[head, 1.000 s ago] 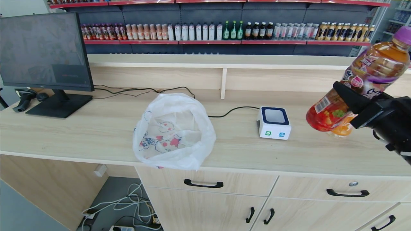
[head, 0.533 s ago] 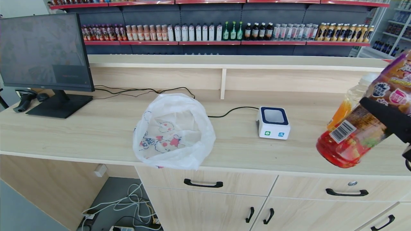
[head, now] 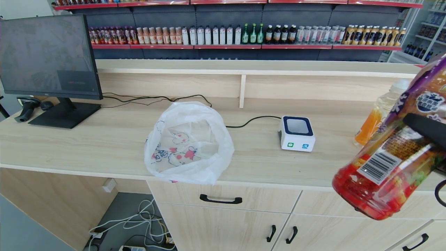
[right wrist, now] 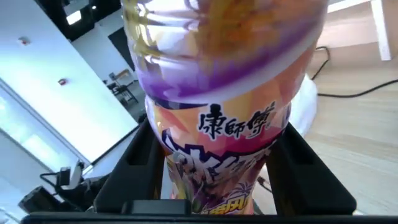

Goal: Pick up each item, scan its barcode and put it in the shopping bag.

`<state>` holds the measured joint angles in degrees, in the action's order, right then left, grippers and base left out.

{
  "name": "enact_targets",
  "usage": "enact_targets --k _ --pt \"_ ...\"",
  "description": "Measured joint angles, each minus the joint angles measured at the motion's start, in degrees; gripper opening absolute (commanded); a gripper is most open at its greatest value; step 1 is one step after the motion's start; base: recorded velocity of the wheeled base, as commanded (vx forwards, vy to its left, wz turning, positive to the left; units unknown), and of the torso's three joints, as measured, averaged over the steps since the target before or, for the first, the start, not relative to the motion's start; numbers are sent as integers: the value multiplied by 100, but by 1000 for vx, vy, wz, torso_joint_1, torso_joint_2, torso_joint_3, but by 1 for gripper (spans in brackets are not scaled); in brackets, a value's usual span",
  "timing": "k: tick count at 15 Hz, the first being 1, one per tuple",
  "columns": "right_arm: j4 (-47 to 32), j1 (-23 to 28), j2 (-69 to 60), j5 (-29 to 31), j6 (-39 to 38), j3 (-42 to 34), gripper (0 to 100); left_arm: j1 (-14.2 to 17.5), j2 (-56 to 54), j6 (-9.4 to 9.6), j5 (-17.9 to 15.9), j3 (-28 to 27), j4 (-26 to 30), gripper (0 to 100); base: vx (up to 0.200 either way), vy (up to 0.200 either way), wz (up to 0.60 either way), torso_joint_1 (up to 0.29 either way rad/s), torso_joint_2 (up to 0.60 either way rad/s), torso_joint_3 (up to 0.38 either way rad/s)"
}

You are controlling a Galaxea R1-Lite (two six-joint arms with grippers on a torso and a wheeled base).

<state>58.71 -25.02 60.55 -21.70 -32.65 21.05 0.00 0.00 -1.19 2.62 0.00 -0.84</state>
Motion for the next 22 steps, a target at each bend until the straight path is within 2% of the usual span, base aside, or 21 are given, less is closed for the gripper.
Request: enact_targets --k 6,9,11,15,22 --pt "40 -1551 78 -197 -569 182 0 0 0 0 -2 0 0 0 0 0 0 0 0 0" --pt "62 -2355 279 -206 -1062 628 0 0 0 -2 0 0 -2 0 0 0 0 0 0 0" --pt "238 -2498 603 -200 -1180 902 0 0 0 0 0 0 -2 0 0 0 0 0 0 0" --pt "1224 -2537 1359 -195 -1382 1136 0 0 0 -2 0 0 0 0 0 0 0 0 0 0" --pt "1262 -2452 1712 -194 -1560 1103 0 0 0 0 0 0 -2 0 0 0 0 0 0 0"
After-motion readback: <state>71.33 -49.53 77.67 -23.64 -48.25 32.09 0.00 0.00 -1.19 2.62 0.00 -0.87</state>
